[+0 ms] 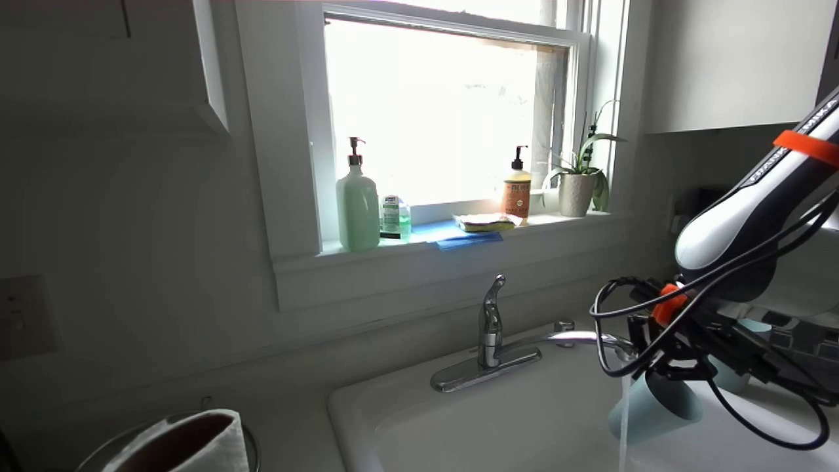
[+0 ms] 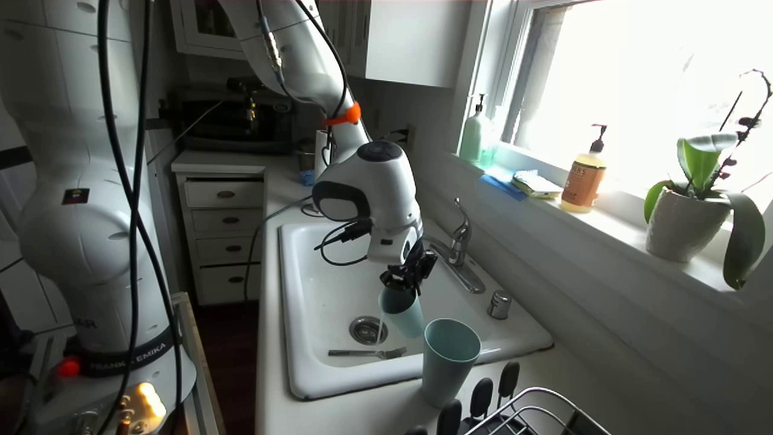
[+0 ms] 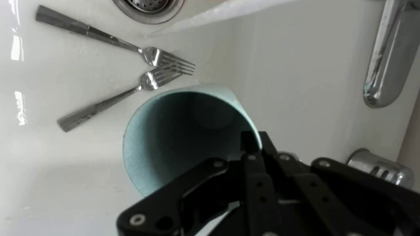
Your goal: Get the grey cup in front, put it under the running water and then pour out the contents of the grey cup into the sink
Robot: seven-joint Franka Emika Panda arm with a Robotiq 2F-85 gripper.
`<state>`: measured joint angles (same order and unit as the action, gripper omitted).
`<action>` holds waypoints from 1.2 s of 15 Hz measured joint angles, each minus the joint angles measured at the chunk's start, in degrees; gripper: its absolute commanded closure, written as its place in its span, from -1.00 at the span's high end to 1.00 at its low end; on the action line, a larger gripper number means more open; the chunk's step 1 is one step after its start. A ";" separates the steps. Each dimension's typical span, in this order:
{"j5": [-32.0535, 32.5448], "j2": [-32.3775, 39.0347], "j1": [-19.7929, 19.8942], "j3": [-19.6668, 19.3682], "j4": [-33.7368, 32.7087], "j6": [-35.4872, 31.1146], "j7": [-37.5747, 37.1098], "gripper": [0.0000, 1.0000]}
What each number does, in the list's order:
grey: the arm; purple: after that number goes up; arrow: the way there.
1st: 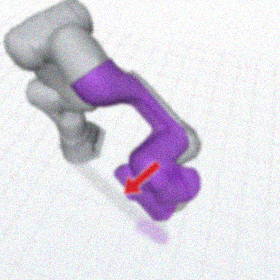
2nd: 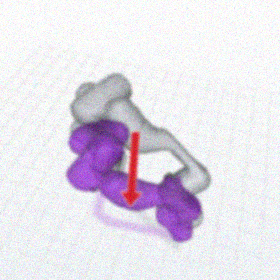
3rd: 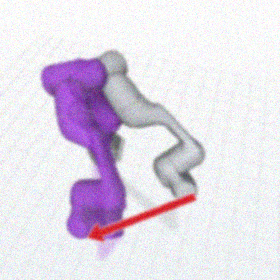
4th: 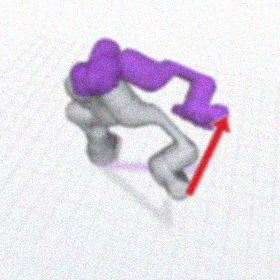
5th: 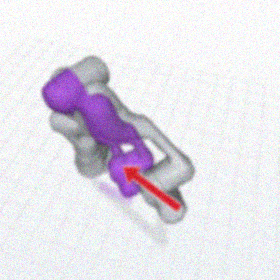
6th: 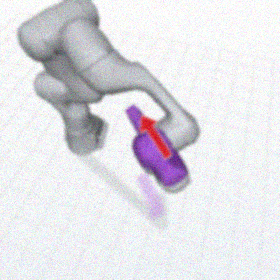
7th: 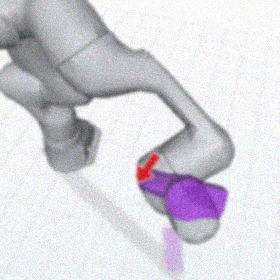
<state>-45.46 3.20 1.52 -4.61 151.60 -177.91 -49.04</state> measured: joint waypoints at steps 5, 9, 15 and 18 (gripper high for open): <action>20.73 -3.20 0.49 -4.05 -4.79 7.28 -12.61 -0.98; 38.92 -4.96 3.61 -6.01 -13.02 19.00 -20.91 -0.98; 51.92 -6.64 5.30 -5.03 -30.29 45.19 -26.26 -0.98; 52.15 -5.43 6.00 -5.23 -38.40 55.71 -23.70 -0.98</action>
<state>6.69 -2.23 7.52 -9.84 113.20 -122.19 -72.74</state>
